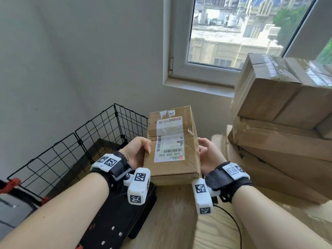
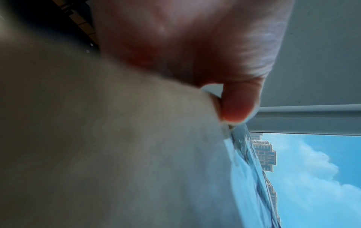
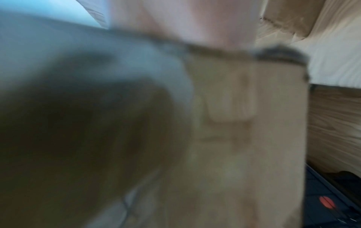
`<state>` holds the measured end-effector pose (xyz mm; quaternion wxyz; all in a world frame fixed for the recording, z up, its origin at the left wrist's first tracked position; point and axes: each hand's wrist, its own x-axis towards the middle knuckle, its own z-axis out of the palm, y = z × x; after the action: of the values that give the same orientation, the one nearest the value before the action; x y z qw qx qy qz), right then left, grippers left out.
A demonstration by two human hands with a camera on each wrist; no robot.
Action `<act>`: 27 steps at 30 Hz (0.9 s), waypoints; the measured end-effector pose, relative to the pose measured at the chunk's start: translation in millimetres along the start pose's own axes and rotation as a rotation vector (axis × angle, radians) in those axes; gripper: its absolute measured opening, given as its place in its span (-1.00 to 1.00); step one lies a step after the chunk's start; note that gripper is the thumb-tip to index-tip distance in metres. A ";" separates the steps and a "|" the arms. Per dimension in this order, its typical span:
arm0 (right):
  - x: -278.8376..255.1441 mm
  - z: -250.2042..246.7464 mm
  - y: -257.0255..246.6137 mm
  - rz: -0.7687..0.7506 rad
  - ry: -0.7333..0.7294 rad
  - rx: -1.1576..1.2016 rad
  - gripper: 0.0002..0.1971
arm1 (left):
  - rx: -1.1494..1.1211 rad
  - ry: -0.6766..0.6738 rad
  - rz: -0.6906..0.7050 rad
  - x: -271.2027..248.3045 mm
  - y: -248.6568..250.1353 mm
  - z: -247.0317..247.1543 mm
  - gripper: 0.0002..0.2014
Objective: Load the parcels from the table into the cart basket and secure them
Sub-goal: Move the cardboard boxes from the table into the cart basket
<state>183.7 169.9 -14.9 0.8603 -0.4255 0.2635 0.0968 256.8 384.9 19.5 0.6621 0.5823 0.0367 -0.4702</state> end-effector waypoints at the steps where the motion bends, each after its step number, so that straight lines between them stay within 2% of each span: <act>1: -0.3 1.8 -1.7 0.005 -0.006 -0.011 -0.58 | -0.008 -0.002 0.008 -0.1 0.6 -0.1 -0.48; 5: 4.1 3.4 -8.2 0.051 -0.055 -0.039 -0.40 | -0.070 0.013 0.039 2.1 -1.1 -2.6 -0.41; 8: 13.8 3.0 -8.2 0.066 -0.073 -0.042 -0.39 | -0.100 0.032 0.061 4.1 -5.9 -7.3 -0.37; 10: 21.1 2.9 -4.7 0.079 -0.082 -0.072 -0.45 | -0.105 0.068 0.067 3.6 -8.8 -11.9 -0.44; 13: 35.7 6.5 1.6 0.152 -0.101 -0.127 -0.75 | -0.136 0.138 0.069 6.2 -12.2 -25.6 -0.50; 15: 51.7 14.3 5.4 0.172 -0.048 -0.196 -0.78 | -0.157 0.188 0.070 11.3 -11.8 -40.5 -0.51; 19: 98.5 52.0 -0.4 0.176 0.034 -0.387 -0.59 | -0.184 0.296 0.086 33.1 2.4 -80.0 -0.49; 25: 194.0 122.9 -14.4 0.171 0.054 -0.537 -0.60 | -0.283 0.428 0.113 90.6 40.2 -158.5 -0.56; 27: 229.3 149.7 -19.5 0.156 0.066 -0.636 -0.68 | -0.335 0.458 0.119 113.7 50.8 -188.6 -0.60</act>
<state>440.1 261.9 -49.8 0.6652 -0.6544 0.2797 0.2260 447.8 464.8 -71.0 0.7499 0.5571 0.2282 -0.2743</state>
